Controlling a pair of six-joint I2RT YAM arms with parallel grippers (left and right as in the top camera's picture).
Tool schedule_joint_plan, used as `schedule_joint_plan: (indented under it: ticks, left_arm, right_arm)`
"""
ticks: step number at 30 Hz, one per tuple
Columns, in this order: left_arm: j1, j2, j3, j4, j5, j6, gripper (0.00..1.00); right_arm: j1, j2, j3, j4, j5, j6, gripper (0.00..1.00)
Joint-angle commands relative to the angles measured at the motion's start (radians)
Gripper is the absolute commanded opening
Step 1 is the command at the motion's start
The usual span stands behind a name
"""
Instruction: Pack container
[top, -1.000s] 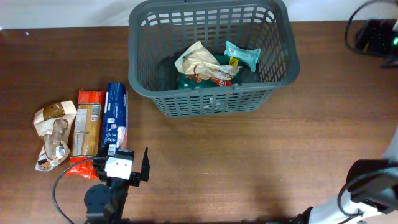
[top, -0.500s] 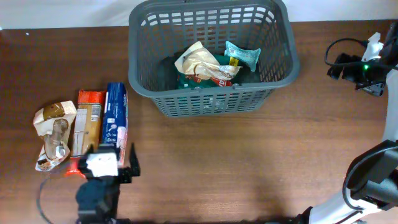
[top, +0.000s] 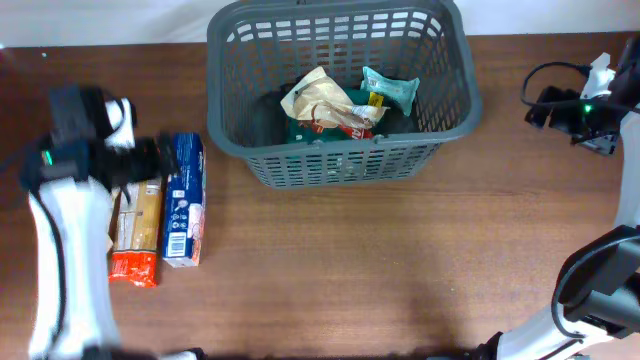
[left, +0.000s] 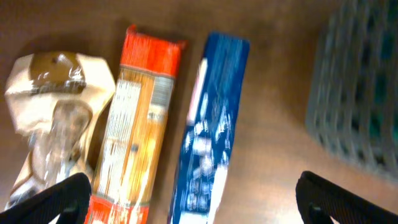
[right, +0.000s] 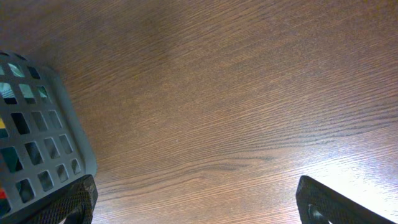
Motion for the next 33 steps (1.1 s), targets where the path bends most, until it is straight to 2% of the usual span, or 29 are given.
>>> schedule_joint_plan:
  ticks: [1, 4, 8, 21, 27, 29, 31, 32, 33]
  left_arm:
    - [0.025, 0.187, 0.171, -0.056, 0.136, -0.008, 0.99]
    - [0.024, 0.248, 0.175, -0.061, 0.187, 0.118, 1.00]
    - [0.024, 0.327, 0.175, -0.097, 0.172, 0.204, 0.93]
    - [0.017, 0.616, 0.175, -0.109, 0.064, 0.254, 0.93]
    - [-0.010, 0.705, 0.175, -0.100, 0.040, 0.254, 0.89]
    - [-0.017, 0.726, 0.175, -0.102, 0.040, 0.254, 0.76]
    - [-0.027, 0.731, 0.175, -0.107, 0.040, 0.254, 0.33]
    - [-0.032, 0.730, 0.179, -0.111, 0.040, 0.254, 0.15]
    - [-0.036, 0.726, 0.190, -0.124, 0.040, 0.253, 0.04]
  right_arm:
    - [0.005, -0.008, 0.000, 0.003, -0.006, 0.002, 0.99]
    - [0.005, -0.008, 0.000, 0.003, -0.006, 0.002, 0.99]
    - [0.005, -0.008, 0.000, 0.003, -0.006, 0.002, 0.99]
    - [0.005, -0.008, 0.000, 0.003, -0.006, 0.002, 0.99]
    - [0.005, -0.008, 0.000, 0.003, -0.006, 0.002, 0.99]
    - [0.005, -0.008, 0.000, 0.003, -0.006, 0.002, 0.99]
    - [0.005, -0.008, 0.000, 0.003, -0.006, 0.001, 0.99]
    - [0.005, -0.008, 0.000, 0.003, -0.006, 0.002, 0.99]
    - [0.005, -0.008, 0.000, 0.003, -0.006, 0.001, 0.99]
